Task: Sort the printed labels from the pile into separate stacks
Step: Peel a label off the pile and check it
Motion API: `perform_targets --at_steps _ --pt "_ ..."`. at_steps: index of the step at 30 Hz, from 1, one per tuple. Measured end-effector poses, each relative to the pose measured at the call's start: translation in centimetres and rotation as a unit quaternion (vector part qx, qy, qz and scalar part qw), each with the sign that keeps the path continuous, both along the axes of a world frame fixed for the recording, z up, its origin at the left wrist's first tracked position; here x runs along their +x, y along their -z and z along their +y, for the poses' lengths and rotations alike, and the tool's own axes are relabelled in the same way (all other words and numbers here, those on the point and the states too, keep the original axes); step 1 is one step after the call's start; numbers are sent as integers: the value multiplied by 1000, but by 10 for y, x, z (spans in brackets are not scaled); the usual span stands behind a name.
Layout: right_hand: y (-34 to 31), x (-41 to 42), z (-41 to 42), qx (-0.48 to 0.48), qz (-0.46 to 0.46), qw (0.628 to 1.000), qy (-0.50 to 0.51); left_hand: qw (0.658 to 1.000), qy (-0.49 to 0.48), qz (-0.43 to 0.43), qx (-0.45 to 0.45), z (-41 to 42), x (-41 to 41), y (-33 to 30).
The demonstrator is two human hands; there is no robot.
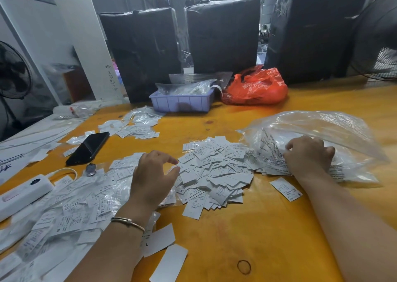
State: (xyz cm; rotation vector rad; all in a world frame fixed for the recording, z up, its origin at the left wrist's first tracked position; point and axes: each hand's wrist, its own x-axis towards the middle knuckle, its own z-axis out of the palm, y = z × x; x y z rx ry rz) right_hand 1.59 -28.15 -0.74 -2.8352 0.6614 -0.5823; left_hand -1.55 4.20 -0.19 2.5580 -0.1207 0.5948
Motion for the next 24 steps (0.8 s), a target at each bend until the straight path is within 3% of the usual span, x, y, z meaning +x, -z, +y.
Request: perform_targets --at_steps 5,10,15,20,24 --pt "-1 -1 1 19 -72 997 0 999 50 7 -14 -10 -3 1" --pt "1 0 1 19 -12 1000 -10 997 73 16 -36 -14 -5 2" --pt "1 -1 1 45 -87 995 -5 995 85 22 -37 -16 -5 4" --pt "2 0 1 42 -22 999 -9 995 92 21 -39 -15 -4 6" --pt "1 -2 1 87 -102 991 -7 994 98 26 -45 -15 -4 6"
